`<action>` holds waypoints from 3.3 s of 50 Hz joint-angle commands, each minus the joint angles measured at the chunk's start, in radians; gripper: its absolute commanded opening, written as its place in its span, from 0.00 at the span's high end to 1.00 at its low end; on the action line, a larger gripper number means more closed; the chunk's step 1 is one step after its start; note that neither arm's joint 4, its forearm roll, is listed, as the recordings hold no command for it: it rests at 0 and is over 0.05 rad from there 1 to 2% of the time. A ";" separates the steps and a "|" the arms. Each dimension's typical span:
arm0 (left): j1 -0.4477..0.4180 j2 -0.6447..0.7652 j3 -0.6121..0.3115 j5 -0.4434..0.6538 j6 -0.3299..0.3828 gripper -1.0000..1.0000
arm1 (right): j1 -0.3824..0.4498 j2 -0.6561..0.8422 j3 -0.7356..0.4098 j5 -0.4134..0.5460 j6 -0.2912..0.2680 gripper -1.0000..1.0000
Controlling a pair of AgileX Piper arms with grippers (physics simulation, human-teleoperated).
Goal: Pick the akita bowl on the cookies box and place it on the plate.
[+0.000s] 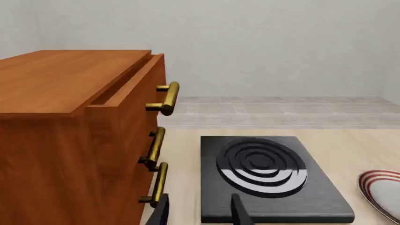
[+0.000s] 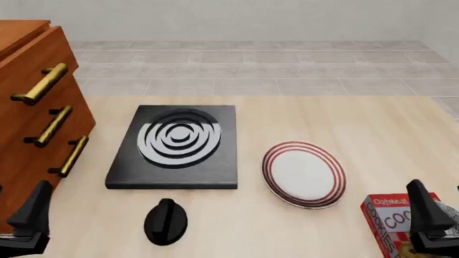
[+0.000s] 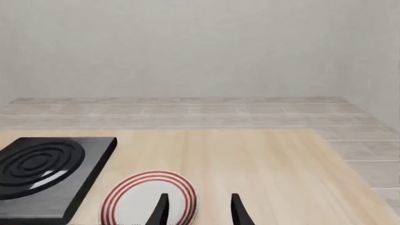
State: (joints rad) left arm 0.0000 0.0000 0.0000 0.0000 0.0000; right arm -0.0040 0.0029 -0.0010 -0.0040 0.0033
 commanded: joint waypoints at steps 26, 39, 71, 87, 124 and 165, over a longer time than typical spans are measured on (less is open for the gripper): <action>0.000 0.000 0.000 0.000 0.000 0.00 | 0.003 -0.002 -0.099 0.194 -0.050 0.00; 0.000 0.000 0.000 0.000 0.000 0.00 | 0.003 -0.002 -0.214 0.390 -0.045 0.00; 0.000 0.000 0.000 0.000 0.000 0.00 | -0.035 -0.003 -0.353 0.674 0.010 0.00; 0.000 0.000 0.000 0.000 0.000 0.00 | -0.066 -0.003 -0.341 0.717 0.033 0.00; 0.000 0.000 0.000 0.000 0.000 0.00 | -0.164 -0.003 -0.198 0.663 0.072 0.00; 0.000 0.000 0.000 0.000 0.000 0.00 | -0.195 -0.003 -0.051 0.570 0.014 0.00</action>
State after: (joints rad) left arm 0.0000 0.0000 0.0000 0.0000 0.0000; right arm -0.1944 0.0000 -0.1015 0.5963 0.0265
